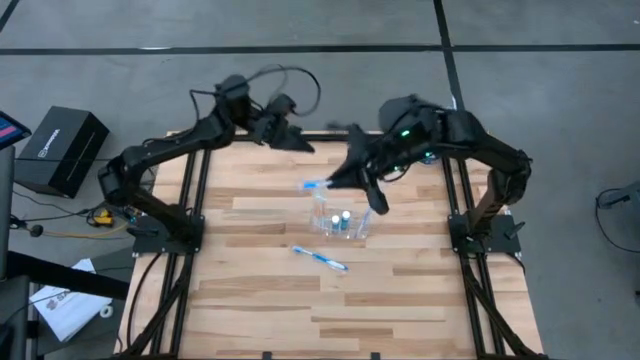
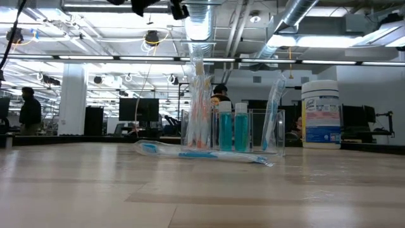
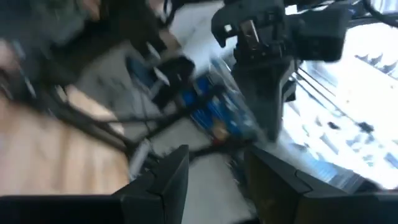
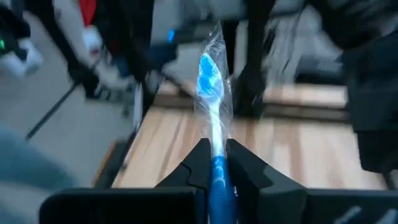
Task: Pick & Place toothbrushing station
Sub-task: Put the left blue toothbrush into the transparent organizer
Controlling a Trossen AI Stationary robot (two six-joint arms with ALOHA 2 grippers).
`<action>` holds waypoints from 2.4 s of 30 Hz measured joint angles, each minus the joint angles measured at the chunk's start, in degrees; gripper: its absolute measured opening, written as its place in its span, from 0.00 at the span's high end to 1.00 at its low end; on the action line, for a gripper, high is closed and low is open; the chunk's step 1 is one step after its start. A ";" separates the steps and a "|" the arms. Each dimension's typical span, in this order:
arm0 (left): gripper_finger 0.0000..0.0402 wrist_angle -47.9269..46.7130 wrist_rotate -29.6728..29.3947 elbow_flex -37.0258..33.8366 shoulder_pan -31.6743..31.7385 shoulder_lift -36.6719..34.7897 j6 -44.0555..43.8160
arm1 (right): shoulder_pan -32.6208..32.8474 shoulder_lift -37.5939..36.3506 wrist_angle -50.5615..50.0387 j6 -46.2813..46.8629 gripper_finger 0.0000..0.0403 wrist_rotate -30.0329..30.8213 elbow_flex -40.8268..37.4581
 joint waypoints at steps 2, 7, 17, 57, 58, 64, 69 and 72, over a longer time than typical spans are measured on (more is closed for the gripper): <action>0.63 0.66 -3.41 -0.03 1.31 -1.65 4.63 | -0.56 -0.54 5.61 1.23 0.94 1.56 0.02; 0.63 1.36 -12.38 0.11 4.34 -8.01 12.57 | -3.12 -1.43 20.92 4.01 0.94 5.92 0.09; 0.63 1.45 -21.28 0.07 4.91 -18.98 20.06 | -3.62 -1.35 52.00 4.02 0.94 15.75 -8.00; 0.63 2.79 -21.90 0.05 1.56 -18.17 21.25 | -2.40 0.44 114.32 19.12 0.94 18.97 -48.64; 0.63 2.74 -21.93 0.05 1.19 -18.15 21.43 | -2.40 0.96 114.96 19.48 0.94 18.95 -48.59; 0.63 2.67 -22.42 0.05 -0.46 -18.13 22.73 | -2.40 2.56 115.24 22.50 0.94 18.71 -48.72; 0.58 2.55 -22.64 0.05 -0.97 -18.03 23.03 | -2.40 2.62 115.27 21.86 0.94 18.70 -48.72; 0.55 2.38 -22.64 0.07 -0.97 -17.24 22.90 | -2.40 2.62 115.41 21.75 0.94 18.39 -48.72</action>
